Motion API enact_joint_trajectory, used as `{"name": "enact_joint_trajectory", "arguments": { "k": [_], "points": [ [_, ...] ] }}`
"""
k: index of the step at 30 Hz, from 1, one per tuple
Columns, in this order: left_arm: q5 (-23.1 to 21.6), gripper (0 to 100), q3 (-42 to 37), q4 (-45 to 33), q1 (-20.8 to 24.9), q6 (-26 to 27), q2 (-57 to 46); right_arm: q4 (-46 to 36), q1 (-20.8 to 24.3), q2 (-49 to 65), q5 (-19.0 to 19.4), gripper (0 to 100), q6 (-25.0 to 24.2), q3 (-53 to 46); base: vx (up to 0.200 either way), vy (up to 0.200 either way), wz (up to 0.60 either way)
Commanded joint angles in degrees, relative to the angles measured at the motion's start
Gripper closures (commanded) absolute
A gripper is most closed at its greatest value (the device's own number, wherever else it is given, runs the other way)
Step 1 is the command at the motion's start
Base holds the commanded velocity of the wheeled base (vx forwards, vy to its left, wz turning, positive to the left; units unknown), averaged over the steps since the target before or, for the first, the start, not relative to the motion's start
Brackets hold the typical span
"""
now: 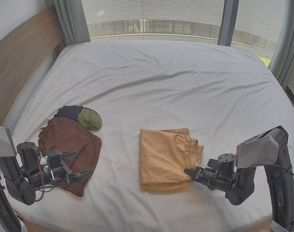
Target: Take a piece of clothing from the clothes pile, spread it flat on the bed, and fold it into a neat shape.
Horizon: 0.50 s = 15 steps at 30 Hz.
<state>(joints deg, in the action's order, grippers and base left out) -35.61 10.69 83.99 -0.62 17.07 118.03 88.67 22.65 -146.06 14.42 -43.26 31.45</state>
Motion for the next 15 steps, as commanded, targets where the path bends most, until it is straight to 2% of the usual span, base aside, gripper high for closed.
{"name": "enact_joint_trajectory", "arguments": {
  "k": [1,15],
  "points": [
    [-0.07,0,0.21,0.03,-0.35,-0.02,-0.17,0.10,1.43,4.90,0.34,100,-0.07,-0.78,0.000,0.000,0.00],
    [-0.07,0,-0.14,0.03,-0.61,-0.10,-0.17,-0.17,3.10,13.78,3.68,100,0.29,-0.25,0.000,0.000,0.00]
  ]
}}
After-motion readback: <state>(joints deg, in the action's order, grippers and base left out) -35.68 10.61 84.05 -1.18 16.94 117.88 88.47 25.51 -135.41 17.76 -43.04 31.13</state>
